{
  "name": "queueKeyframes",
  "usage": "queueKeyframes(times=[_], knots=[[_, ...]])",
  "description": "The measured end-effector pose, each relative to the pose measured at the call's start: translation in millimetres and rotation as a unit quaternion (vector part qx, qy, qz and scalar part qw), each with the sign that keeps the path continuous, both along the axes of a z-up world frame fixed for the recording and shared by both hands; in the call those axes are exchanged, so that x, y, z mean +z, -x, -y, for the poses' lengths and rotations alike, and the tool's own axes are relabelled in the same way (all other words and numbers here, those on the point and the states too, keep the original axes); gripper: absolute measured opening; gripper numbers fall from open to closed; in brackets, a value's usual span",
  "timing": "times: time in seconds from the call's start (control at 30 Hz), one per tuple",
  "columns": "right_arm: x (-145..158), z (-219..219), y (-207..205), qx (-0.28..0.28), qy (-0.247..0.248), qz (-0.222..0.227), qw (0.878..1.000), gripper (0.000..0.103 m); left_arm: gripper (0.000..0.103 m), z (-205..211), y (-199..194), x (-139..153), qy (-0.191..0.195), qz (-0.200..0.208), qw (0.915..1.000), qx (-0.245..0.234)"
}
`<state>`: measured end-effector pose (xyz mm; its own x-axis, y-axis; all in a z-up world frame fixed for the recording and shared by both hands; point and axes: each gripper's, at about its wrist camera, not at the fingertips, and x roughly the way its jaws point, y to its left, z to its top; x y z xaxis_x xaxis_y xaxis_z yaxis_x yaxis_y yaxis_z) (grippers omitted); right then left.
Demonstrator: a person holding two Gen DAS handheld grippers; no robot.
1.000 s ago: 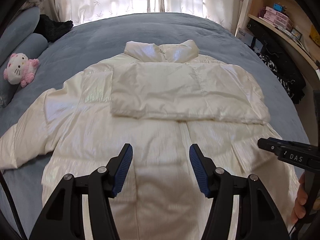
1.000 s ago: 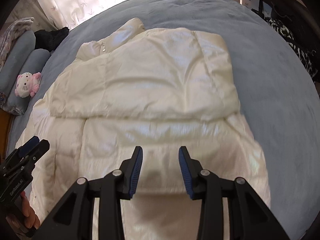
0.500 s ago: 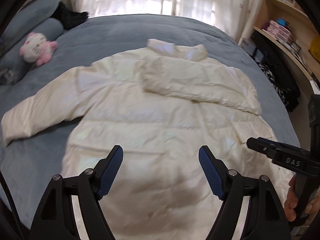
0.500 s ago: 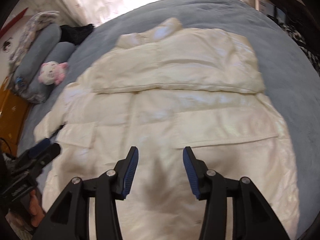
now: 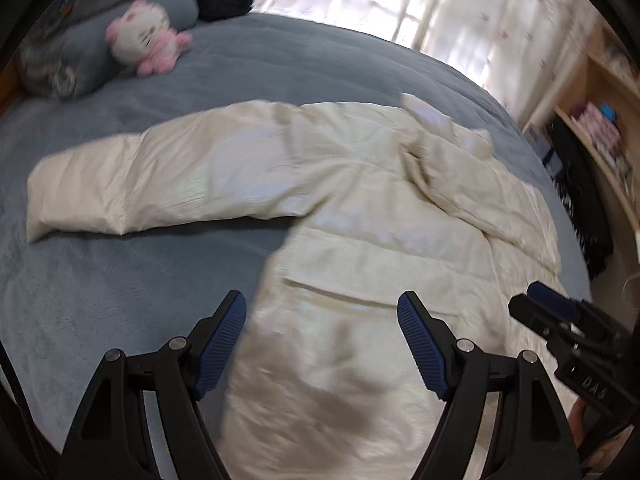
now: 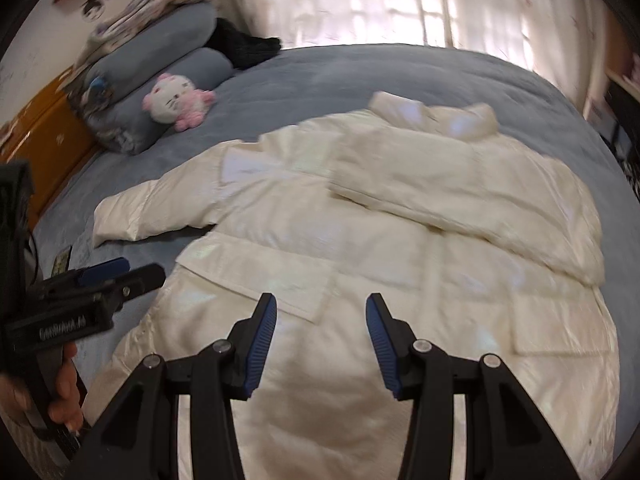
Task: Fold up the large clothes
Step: 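Grasp the other sleeve with the left gripper and lift it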
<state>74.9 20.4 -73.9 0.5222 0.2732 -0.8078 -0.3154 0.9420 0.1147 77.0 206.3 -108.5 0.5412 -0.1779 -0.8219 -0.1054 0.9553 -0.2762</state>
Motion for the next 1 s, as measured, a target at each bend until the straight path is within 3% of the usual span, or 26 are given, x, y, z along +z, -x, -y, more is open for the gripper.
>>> queueKeyframes(times=[0.17, 0.33, 0.47, 0.57, 0.7, 0.8, 0.87, 0.93, 1.0], knots=[[-12.6, -41.6, -23.7, 0.016, 0.007, -0.002, 1.0, 0.047, 0.077, -54.4, -17.0, -26.8, 0.059, -0.008, 0.9981, 0.015], [-25.6, -75.9, -50.9, 0.023, 0.009, -0.019, 1.0, 0.047, 0.077, -110.9, -33.3, -58.6, 0.146, -0.005, 0.9875, 0.058], [-31.7, -93.5, -67.9, 0.025, 0.008, -0.018, 0.999, 0.047, 0.076, -153.7, -41.6, -86.0, 0.206, -0.003, 0.9721, 0.112], [-37.6, -102.7, -79.4, 0.024, 0.004, -0.024, 0.999, 0.047, 0.076, -183.1, -45.2, -107.4, 0.252, 0.0, 0.9553, 0.154], [-48.4, -110.5, -90.5, 0.027, 0.006, -0.035, 0.999, 0.046, 0.073, -210.3, -48.2, -121.3, 0.281, 0.022, 0.9376, 0.203], [-56.0, -110.2, -94.8, 0.027, 0.007, -0.043, 0.999, 0.046, 0.058, -230.2, -54.1, -123.2, 0.267, 0.026, 0.9284, 0.257], [-61.2, -108.4, -96.5, 0.026, 0.006, -0.05, 0.998, 0.046, 0.023, -237.7, -59.6, -120.3, 0.244, 0.025, 0.9279, 0.281], [-65.7, -105.8, -96.6, 0.025, 0.0, -0.058, 0.998, 0.047, 0.011, -239.1, -69.0, -112.7, 0.22, 0.026, 0.9352, 0.277], [-68.4, -103.4, -95.9, 0.022, -0.006, -0.063, 0.998, 0.046, 0.007, -230.2, -76.8, -91.5, 0.175, 0.041, 0.9469, 0.266]])
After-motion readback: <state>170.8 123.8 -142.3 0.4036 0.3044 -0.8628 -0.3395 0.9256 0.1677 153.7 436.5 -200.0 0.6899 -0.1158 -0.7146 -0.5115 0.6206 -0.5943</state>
